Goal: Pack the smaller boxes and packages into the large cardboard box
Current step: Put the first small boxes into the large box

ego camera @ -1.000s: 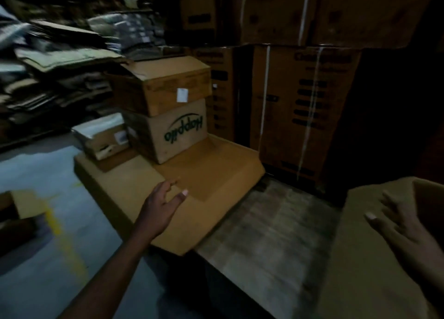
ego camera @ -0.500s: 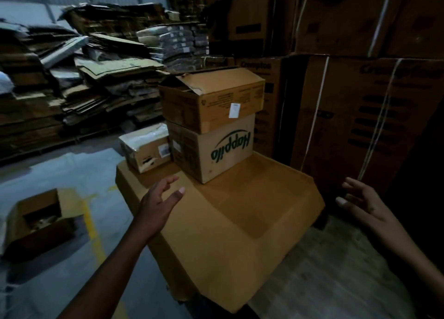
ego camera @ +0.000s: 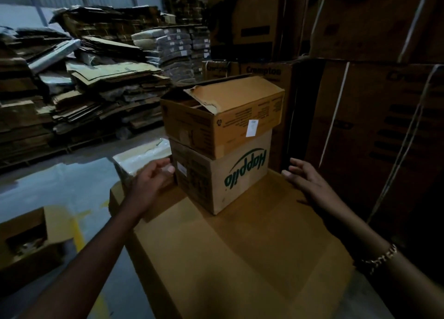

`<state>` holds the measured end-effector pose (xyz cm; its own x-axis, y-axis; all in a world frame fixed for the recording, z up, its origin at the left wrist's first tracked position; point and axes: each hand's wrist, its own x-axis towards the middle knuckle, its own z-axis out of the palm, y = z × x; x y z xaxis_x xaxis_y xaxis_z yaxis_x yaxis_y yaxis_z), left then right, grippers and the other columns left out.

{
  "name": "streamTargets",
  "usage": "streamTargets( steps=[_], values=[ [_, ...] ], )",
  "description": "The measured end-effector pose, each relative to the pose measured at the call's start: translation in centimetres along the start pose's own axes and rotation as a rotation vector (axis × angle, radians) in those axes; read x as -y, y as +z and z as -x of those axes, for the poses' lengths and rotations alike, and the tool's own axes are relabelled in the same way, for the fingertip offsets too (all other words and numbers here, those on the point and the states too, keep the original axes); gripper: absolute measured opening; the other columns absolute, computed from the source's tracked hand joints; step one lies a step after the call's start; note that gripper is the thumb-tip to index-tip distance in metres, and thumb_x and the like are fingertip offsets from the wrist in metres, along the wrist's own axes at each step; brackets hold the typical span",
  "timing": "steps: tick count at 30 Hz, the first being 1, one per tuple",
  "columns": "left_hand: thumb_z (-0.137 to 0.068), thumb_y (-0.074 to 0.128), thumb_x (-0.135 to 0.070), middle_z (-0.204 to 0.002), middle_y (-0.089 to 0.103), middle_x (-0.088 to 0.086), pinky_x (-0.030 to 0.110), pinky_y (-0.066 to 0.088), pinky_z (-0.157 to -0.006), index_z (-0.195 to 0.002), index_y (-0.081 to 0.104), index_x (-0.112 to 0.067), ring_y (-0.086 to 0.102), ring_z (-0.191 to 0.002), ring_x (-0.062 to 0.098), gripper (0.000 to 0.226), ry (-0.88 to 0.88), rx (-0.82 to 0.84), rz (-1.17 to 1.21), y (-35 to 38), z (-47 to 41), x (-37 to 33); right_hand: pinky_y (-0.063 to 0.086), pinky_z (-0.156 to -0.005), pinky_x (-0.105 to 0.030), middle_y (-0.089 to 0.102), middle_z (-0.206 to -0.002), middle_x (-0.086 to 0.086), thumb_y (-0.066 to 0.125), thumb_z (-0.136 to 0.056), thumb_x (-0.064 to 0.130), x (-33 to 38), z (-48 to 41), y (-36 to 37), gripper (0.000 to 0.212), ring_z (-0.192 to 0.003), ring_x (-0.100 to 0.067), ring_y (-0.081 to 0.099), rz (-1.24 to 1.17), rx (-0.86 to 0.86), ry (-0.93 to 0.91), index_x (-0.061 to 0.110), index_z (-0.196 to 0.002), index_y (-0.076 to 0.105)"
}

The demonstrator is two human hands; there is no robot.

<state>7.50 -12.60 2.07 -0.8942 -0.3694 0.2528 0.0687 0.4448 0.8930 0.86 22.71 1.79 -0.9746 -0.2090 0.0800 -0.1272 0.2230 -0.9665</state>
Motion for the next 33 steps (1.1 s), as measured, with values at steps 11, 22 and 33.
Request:
streamTargets(
  steps=[11, 22, 33],
  values=[
    [-0.098, 0.048, -0.049, -0.124, 0.059, 0.001, 0.043, 0.042, -0.094, -0.107, 0.061, -0.036, 0.053, -0.118, 0.021, 0.02, -0.031, 0.063, 0.135, -5.0, -24.9, 5.4, 0.045, -0.09, -0.045, 0.039, -0.152, -0.002, 0.06, -0.082, 0.068, 3.0, -14.9, 10.4, 0.081, -0.12, -0.019, 0.048, -0.047, -0.19, 0.087, 0.042, -0.15, 0.024],
    [-0.092, 0.037, -0.071, -0.154, 0.04, 0.0, 0.046, 0.026, -0.104, -0.123, 0.055, -0.045, 0.035, -0.139, 0.021, 0.044, -0.087, 0.235, 0.353, -5.5, -37.4, 6.0, 0.04, -0.107, -0.049, 0.024, -0.159, -0.01, 0.049, -0.093, 0.062, 7.0, -23.5, 16.7, 0.078, -0.137, -0.033, 0.037, 0.018, -0.254, 0.198, 0.022, -0.154, 0.022],
    [-0.076, 0.037, -0.09, -0.103, 0.069, 0.013, 0.046, 0.046, -0.088, -0.106, 0.069, -0.02, 0.063, -0.099, 0.033, 0.082, -0.156, 0.47, 0.232, -4.3, -39.4, 6.3, 0.053, -0.069, -0.036, 0.069, -0.108, -0.012, 0.058, -0.085, 0.065, 7.7, -24.3, 12.6, 0.069, -0.1, -0.029, 0.067, -0.32, -0.36, 0.414, 0.012, -0.128, 0.057]
  ],
)
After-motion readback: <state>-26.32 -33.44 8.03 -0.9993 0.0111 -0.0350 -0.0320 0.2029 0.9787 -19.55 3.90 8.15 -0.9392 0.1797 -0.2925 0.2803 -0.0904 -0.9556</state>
